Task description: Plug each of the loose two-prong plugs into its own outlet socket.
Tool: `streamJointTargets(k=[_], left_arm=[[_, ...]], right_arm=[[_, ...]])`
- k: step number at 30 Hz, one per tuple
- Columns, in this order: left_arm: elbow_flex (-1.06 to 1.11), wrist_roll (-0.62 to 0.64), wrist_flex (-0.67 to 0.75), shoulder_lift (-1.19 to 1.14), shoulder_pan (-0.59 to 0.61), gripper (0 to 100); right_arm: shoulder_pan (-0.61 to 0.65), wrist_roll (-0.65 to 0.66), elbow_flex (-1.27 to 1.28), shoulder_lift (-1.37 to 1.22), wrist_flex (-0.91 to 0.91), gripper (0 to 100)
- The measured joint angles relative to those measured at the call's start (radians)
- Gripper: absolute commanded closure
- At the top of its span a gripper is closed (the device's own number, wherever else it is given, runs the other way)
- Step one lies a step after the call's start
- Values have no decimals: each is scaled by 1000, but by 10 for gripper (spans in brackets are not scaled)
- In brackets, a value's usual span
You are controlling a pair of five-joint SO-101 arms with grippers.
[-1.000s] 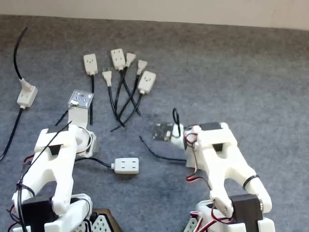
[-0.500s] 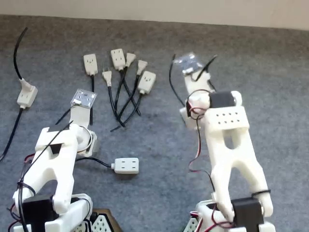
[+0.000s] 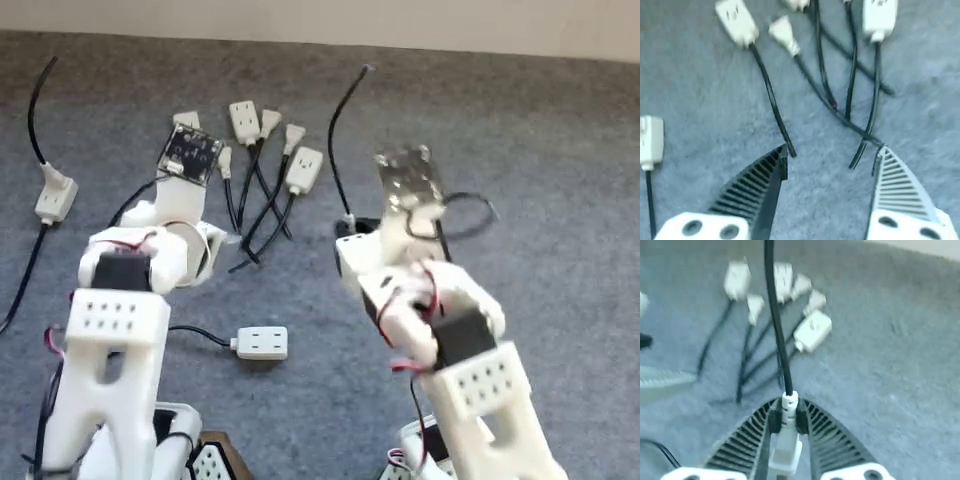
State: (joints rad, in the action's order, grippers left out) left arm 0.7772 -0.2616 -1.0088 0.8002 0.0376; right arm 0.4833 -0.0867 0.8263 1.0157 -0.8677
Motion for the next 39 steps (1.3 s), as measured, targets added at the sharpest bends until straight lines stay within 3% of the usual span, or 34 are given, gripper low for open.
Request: streamJointTargets(k=[7,17,22,26,32,39], left_arm=[[147,190,74,261,-104,649],[373,216,81,671,-170,649],[373,216,-21,825,-244,649],[382,216,-54,864,-322,649],[479,215,-12,867,-328,652],[516,187,78,795,-298,652]], right_arm=[[98,-55,40,89,71,995],[106,-175,51,-78,180,995],[109,-184,11,-212,183,995],[109,-184,-18,-270,183,995],[172,-184,-28,-264,137,995],[215,-140,-124,-215,-46,995]])
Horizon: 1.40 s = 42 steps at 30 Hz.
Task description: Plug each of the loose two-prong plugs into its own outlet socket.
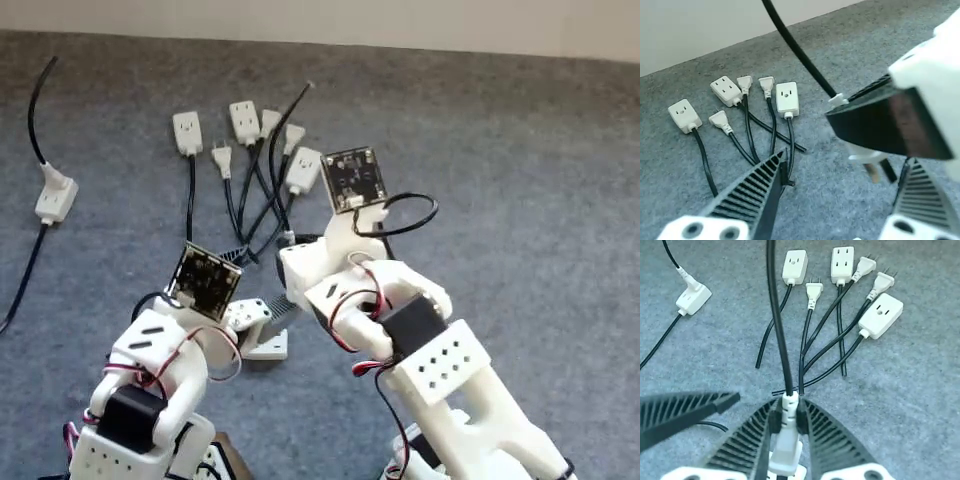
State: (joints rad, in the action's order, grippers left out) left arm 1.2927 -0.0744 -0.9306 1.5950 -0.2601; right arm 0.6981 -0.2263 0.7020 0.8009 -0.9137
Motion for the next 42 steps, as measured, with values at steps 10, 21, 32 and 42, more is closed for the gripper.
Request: streamJointTargets(k=[10,21,32,42], left_arm=[[0,-2,101,-173,63,652],[0,-31,106,-180,63,652],[0,-31,106,-181,63,652],[3,-32,106,-183,63,652]], right_arm=[[-3,74,-86,9,-163,995],[-35,160,-101,9,-249,995],[-44,207,-103,9,-265,995],[-64,239,-175,-173,-334,995]])
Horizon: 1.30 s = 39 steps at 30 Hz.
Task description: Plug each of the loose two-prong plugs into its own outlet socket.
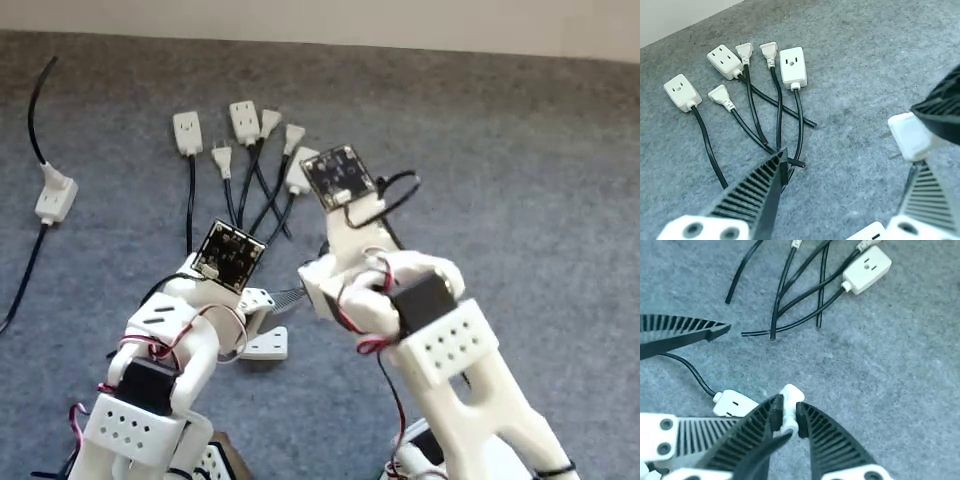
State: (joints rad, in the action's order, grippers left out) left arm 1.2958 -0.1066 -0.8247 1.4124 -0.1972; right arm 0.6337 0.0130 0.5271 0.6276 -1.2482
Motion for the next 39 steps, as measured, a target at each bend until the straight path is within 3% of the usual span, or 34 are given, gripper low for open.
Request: streamJointTargets(k=[9,13,17,23,31,39], left_arm=[[-3,0,2,3,6,652],[-87,0,-97,3,29,652],[-137,0,-130,0,160,652],[-152,0,-51,-60,405,652],[-290,18,-48,-358,582,652],[-365,25,-48,-503,605,652]], right_arm=[[-51,3,-193,-253,-140,995],[-51,9,-344,-391,-239,995],[-51,9,-489,-480,-324,995],[-14,-5,-575,-483,-351,994],[68,-72,-321,-334,-157,994],[84,-83,97,-144,115,994]])
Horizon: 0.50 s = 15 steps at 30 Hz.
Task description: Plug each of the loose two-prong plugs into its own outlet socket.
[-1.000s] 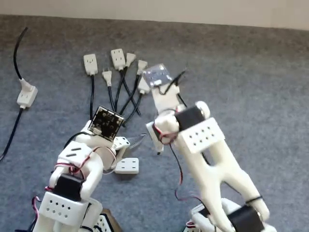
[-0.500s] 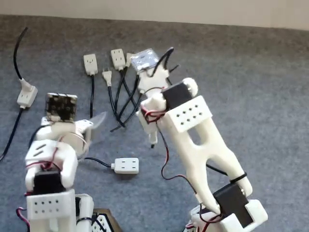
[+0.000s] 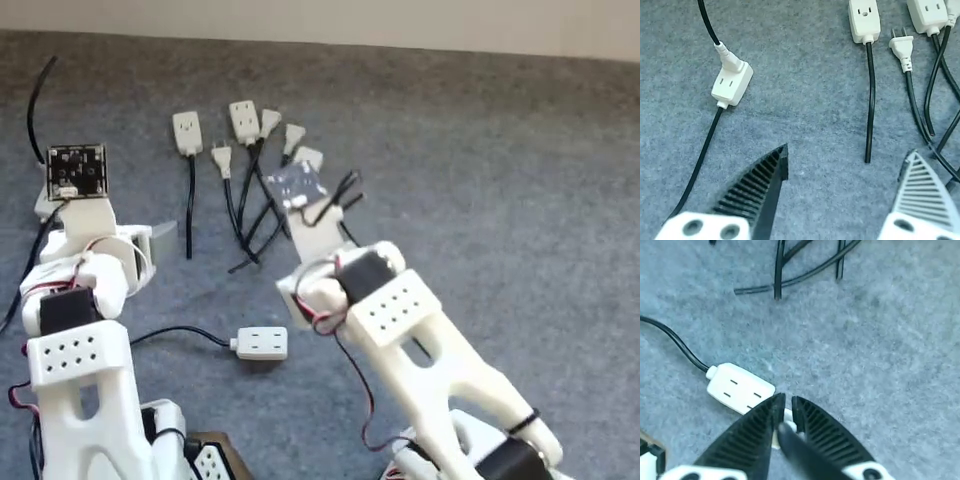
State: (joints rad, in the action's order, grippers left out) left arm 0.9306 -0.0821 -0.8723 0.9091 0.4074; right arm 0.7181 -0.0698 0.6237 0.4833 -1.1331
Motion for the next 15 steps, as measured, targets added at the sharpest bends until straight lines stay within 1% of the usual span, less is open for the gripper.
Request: streamJointTargets(k=[6,11,15], left_arm=[[-25,0,-29,-6,5,652],[-25,0,-31,-6,5,652],[-25,0,-31,-6,5,652]], right_arm=[[0,0,117,98,114,994],[0,-11,204,117,227,994],[35,-12,258,117,293,994]])
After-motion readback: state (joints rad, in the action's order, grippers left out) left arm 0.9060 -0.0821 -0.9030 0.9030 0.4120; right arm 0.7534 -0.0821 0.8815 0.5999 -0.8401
